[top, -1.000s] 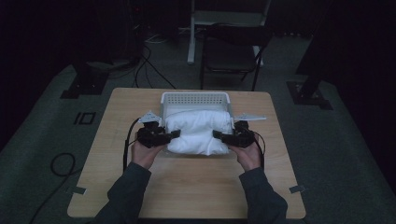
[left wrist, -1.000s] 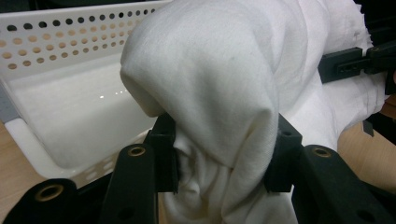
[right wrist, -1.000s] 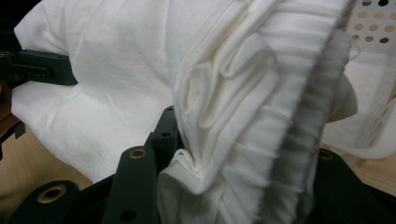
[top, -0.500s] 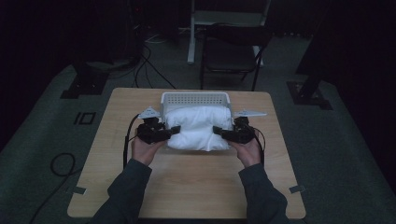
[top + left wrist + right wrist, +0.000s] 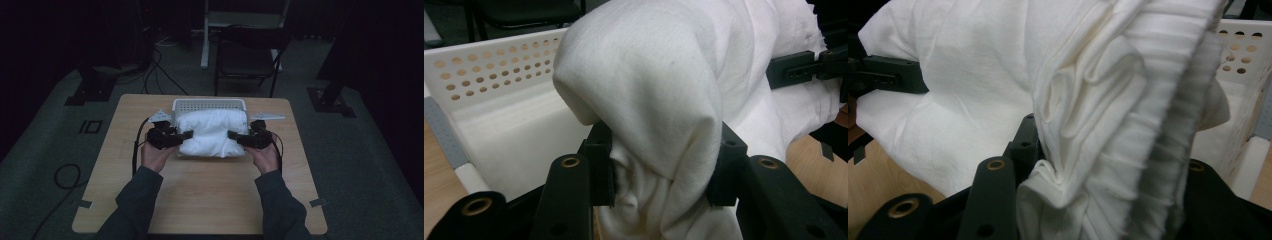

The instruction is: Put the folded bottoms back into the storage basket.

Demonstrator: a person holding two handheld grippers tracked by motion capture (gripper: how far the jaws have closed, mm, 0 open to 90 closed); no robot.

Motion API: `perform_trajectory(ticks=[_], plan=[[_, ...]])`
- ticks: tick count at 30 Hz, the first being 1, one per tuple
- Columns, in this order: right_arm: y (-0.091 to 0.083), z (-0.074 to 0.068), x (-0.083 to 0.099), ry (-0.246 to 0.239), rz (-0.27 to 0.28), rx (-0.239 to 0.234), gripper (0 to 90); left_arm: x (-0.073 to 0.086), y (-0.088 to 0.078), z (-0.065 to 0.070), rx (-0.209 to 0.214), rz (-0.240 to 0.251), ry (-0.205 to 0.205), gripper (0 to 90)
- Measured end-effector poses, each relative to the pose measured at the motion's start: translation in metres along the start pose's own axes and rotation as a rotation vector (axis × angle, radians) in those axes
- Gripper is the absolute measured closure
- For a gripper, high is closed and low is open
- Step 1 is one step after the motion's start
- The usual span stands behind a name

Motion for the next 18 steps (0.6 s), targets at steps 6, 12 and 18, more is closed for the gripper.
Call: perform_trajectory(ticks=[6,12,18], plan=[[0.0017,0.0030,-0.0031,0.007,0.001,0.004,56.3,-0.0043,0.0026,-0.0016,-0.006,0.001,0.006,56.6],[0.0030,0.0050,-0.0070,0.009,0.004,0.008,56.4,-0.0071,0.0047,-0.0039,-0.007,0.005,0.002,56.6],[0.0061,0.0063,-0.0095,0.011,0.001,0.013,56.4,-0.0096,0.0070,-0.0076,-0.014,0.003,0.003,56.6]])
Point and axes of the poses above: each handheld gripper's, and its own axes: y roughly forward along the jaws, x roughly out of its underside, z roughly to its right, the point moved 4 cm from there along y, roughly forward along the jaws
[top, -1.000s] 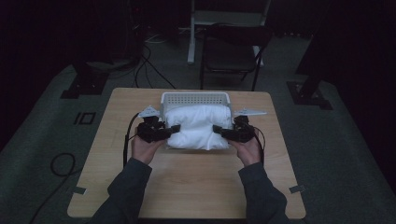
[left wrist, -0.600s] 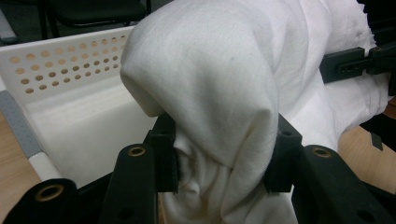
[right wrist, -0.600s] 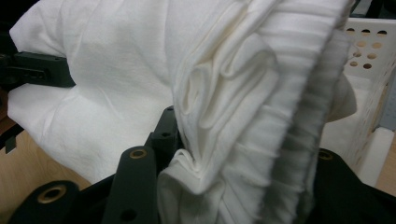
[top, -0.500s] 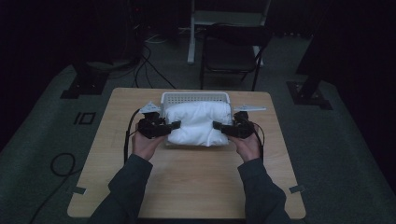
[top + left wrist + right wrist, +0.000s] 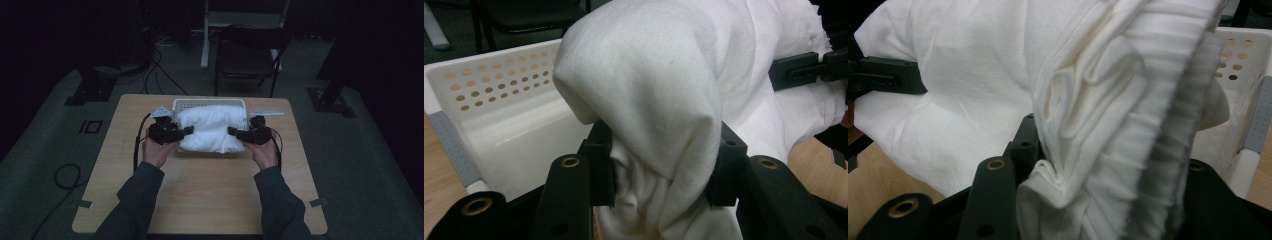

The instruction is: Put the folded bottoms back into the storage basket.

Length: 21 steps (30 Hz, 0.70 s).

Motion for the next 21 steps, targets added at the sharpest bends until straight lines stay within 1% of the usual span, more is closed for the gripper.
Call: perform_trajectory(ticks=[9,16,21], plan=[[0.0039,0.0029,-0.0041,0.005,0.002,0.004,56.4,-0.0042,0.0027,-0.0045,-0.006,-0.004,0.007,56.6],[0.0059,0.0046,-0.0071,0.007,0.006,0.006,56.4,-0.0066,0.0046,-0.0067,-0.008,0.002,0.002,56.6],[0.0085,0.0055,-0.0080,0.010,0.002,0.009,56.4,-0.0069,0.0064,-0.0094,-0.009,-0.002,0.000,56.6]])
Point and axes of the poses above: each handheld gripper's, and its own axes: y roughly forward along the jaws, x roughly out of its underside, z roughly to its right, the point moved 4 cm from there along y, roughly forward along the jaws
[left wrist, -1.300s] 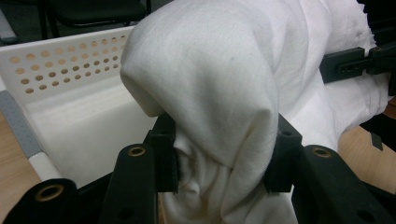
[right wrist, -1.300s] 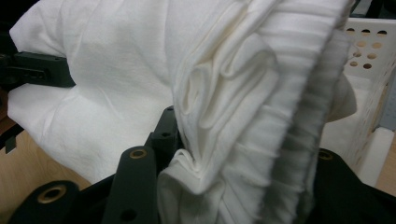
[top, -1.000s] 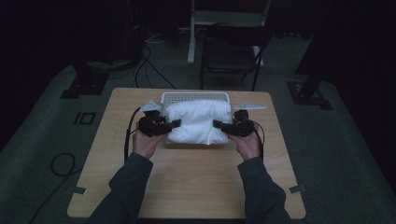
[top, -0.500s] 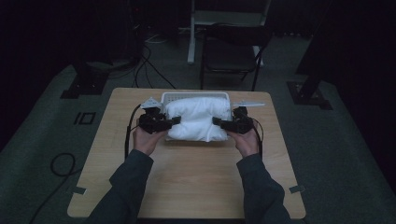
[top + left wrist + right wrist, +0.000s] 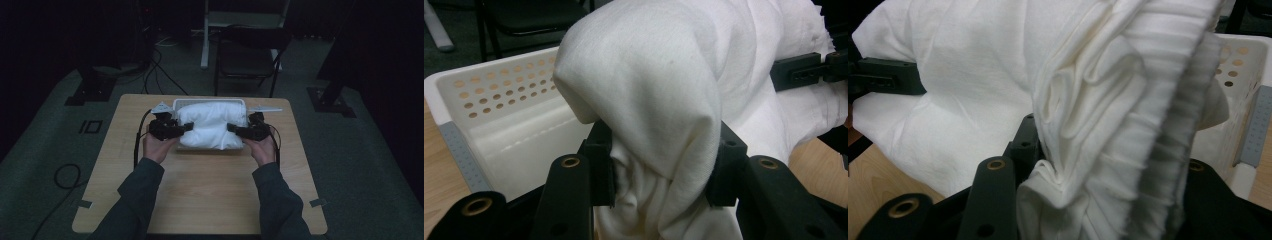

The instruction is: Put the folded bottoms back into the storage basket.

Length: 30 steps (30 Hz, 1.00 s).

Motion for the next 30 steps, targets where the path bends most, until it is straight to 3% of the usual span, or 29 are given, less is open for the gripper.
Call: perform_trajectory(ticks=[30], plan=[[0.009,0.011,-0.016,0.010,0.006,0.026,56.6,-0.020,0.011,-0.010,-0.018,-0.004,0.009,56.8]])
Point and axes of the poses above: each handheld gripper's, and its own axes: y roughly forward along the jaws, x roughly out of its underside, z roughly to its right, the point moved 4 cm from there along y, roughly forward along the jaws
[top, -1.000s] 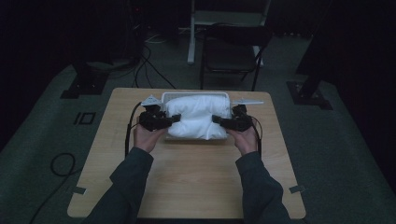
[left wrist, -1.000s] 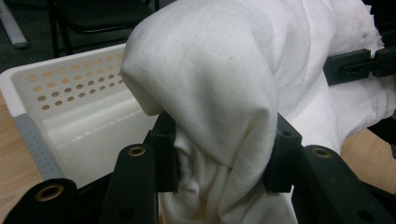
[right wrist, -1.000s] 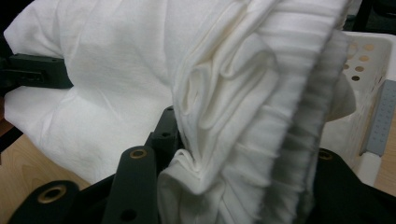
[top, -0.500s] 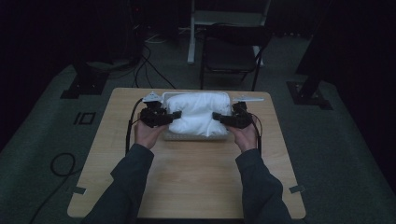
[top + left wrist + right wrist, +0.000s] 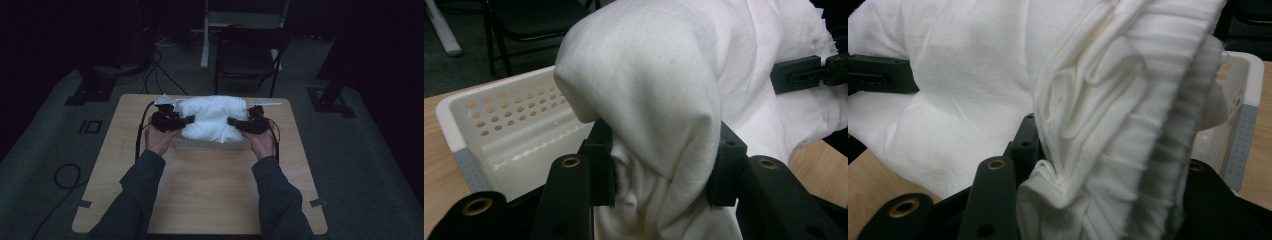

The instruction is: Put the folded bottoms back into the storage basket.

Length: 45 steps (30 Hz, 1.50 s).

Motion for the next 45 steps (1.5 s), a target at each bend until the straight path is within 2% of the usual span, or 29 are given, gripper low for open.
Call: perform_trajectory(ticks=[18,24,45], plan=[[0.015,0.009,-0.004,0.030,-0.006,0.019,56.5,-0.005,0.012,-0.011,-0.024,-0.003,-0.026,56.9],[0.021,0.012,-0.007,0.035,-0.014,0.041,56.6,-0.007,0.018,-0.015,-0.040,-0.007,-0.039,57.0],[0.042,0.021,-0.008,0.065,-0.042,0.082,56.5,-0.003,0.035,-0.027,-0.076,-0.015,-0.091,57.3]])
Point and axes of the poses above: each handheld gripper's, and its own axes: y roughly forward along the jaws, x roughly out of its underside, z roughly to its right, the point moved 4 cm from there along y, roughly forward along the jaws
